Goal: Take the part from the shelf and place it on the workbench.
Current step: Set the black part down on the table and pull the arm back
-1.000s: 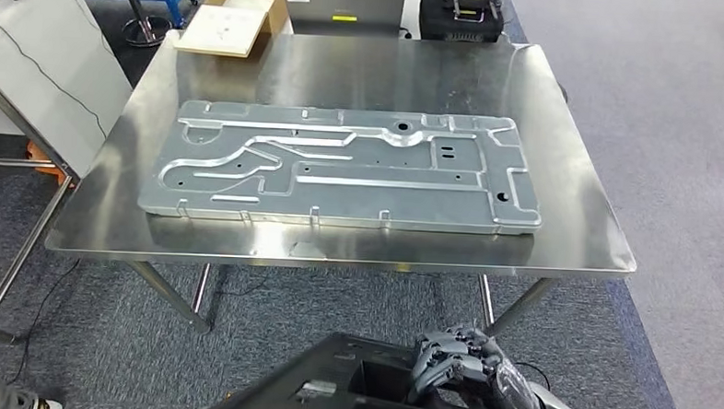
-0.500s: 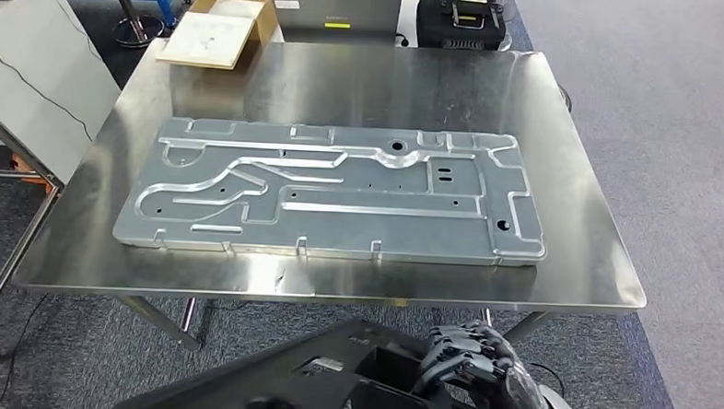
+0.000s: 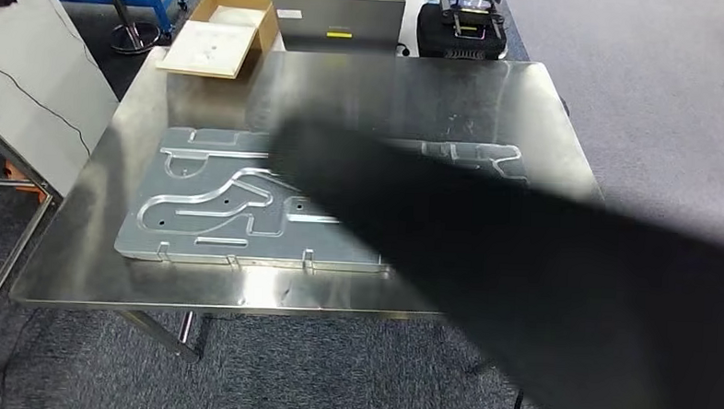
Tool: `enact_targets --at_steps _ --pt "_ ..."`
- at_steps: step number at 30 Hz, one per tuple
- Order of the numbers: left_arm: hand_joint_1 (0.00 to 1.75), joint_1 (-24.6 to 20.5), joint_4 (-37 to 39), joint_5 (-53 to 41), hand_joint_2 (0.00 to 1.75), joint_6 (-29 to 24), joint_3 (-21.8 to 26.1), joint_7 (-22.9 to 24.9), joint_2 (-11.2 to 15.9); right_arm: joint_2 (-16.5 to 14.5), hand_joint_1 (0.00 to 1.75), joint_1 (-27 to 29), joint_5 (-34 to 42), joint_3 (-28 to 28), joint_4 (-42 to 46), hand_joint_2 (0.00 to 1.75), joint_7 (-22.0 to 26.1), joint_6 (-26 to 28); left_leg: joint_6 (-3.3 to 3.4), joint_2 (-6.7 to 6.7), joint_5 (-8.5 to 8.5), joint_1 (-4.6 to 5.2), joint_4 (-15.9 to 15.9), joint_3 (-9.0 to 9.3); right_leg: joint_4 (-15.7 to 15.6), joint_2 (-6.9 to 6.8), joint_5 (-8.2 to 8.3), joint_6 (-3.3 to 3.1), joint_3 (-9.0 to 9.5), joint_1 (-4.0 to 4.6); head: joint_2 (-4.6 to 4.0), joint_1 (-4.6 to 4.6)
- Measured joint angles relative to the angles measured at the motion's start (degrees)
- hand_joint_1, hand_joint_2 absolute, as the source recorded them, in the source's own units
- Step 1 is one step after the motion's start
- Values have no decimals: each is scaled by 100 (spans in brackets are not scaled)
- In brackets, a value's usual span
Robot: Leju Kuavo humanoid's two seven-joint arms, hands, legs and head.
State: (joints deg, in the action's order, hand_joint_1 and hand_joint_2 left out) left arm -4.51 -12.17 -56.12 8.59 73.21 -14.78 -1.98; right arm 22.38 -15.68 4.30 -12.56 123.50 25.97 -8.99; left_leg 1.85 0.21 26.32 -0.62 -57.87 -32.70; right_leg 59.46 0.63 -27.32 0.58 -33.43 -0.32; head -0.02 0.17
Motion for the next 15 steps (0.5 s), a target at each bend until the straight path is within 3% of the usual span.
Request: enact_targets --at_steps 1,3,4,5,6,7,9,10,12,15 --pt "0 -21 0 -25 0 14 -14 -1 0 2 175 -359 2 86 -105 175 -211 -32 36 5 -24 -7 20 5 192 -9 -124 25 -83 -6 0 -1" --pt "0 -47 0 -56 0 29 -48 -2 1 4 175 -912 1 208 -334 175 -465 -49 73 -3 -39 -3 27 -4 881 -27 -483 63 -402 -22 0 0" --pt "0 -49 0 -63 0 31 -62 -2 1 4 175 -1083 0 247 -438 175 -508 -50 78 -16 -39 0 24 -9 1233 -28 -609 77 -577 -28 0 0" --pt "0 -46 0 -68 0 33 -74 -2 1 4 175 -1194 0 272 -514 175 -523 -53 79 -32 -36 3 21 -8 1436 -29 -633 85 -691 -35 0 0" --pt "0 -43 0 -72 0 34 -84 -2 1 4 175 -1268 0 289 -573 175 -529 -56 76 -49 -29 5 16 -2 1421 -30 -536 83 -706 -39 0 0" --pt "0 -43 0 -76 0 36 -92 -2 1 4 175 -1324 0 303 -615 175 -527 -59 71 -64 -18 6 12 13 1187 -30 -340 70 -616 -41 0 0" --pt "0 -44 0 -82 0 39 -105 -2 0 4 175 -1410 1 330 -664 175 -519 -61 48 -88 9 13 11 40 433 -30 73 19 -287 -22 0 0" --pt "0 -46 0 -82 0 40 -109 -2 -1 4 175 -1452 1 339 -683 175 -514 -59 28 -96 19 18 7 37 137 -32 173 -11 -164 -4 0 1" --pt "0 -44 0 -82 0 41 -113 -2 -2 4 175 -1515 0 352 -721 175 -506 -58 -21 -101 23 25 8 12 -73 -33 171 -52 -94 34 0 1" --pt "0 -46 0 -82 0 42 -116 -3 3 3 175 -1551 -3 362 -765 175 -505 -59 -114 -88 99 32 -50 -10 -165 -47 184 -118 -63 -6 0 0"
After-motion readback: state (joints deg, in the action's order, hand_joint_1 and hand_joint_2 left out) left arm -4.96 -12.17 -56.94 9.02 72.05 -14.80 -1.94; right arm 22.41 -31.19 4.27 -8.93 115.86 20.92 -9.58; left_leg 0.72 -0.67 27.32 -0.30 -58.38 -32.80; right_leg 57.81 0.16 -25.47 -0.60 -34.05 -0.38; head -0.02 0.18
